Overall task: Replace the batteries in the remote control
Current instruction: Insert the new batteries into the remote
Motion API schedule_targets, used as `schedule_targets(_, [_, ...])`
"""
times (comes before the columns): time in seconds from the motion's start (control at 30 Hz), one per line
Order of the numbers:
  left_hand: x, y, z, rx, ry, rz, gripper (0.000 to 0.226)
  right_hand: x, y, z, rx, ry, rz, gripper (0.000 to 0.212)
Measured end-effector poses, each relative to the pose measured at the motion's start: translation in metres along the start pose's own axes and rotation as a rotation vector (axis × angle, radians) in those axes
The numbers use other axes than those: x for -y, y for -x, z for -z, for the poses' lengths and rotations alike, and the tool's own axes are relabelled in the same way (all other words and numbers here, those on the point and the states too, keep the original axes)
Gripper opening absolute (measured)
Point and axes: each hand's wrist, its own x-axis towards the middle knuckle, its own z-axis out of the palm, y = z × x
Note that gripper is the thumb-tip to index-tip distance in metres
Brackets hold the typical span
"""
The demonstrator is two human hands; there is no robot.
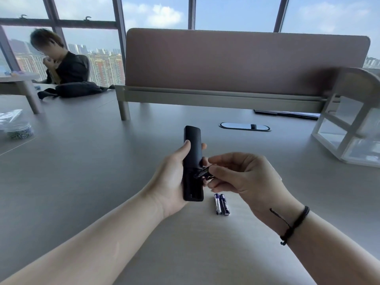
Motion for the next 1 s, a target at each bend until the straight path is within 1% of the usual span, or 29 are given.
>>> schedule_targets(0.1, [0.000,0.001,-0.002,0.009,0.002,0.006,0.047,-0.002,0.002,-0.002,0.007,0.126,0.072,0.015])
schedule_targets(0.2, [0.000,0.003,-0.003,0.036,-0.014,0.000,0.044,-0.006,0.004,-0.004,0.007,0.303,0.148,0.012])
schedule_targets(0.27, [0.000,0.003,-0.003,0.042,-0.023,-0.001,0.047,-0.007,0.005,-0.004,-0.001,0.367,0.172,0.010])
schedule_targets(0.37, [-0.001,0.005,-0.004,0.070,-0.006,0.003,0.051,-0.009,0.007,-0.006,-0.011,0.396,0.199,0.009])
schedule_targets(0.53, [-0.002,0.008,-0.006,0.095,-0.008,0.015,0.049,-0.008,0.010,-0.008,-0.013,0.451,0.221,0.009])
schedule_targets(0.63, [-0.002,0.009,-0.006,0.099,-0.004,0.028,0.049,-0.010,0.010,-0.009,0.002,0.494,0.237,0.017])
schedule_targets(0.77, [0.000,0.009,-0.006,0.097,-0.021,0.050,0.049,-0.013,0.012,-0.012,0.029,0.609,0.304,0.026])
schedule_targets(0.9, [-0.002,0.010,-0.008,0.063,-0.016,0.048,0.046,-0.014,0.012,-0.013,0.011,0.615,0.335,0.025])
schedule_targets(1.0, [-0.002,0.010,-0.008,0.074,0.025,0.045,0.048,-0.016,0.011,-0.014,-0.013,0.632,0.361,0.023])
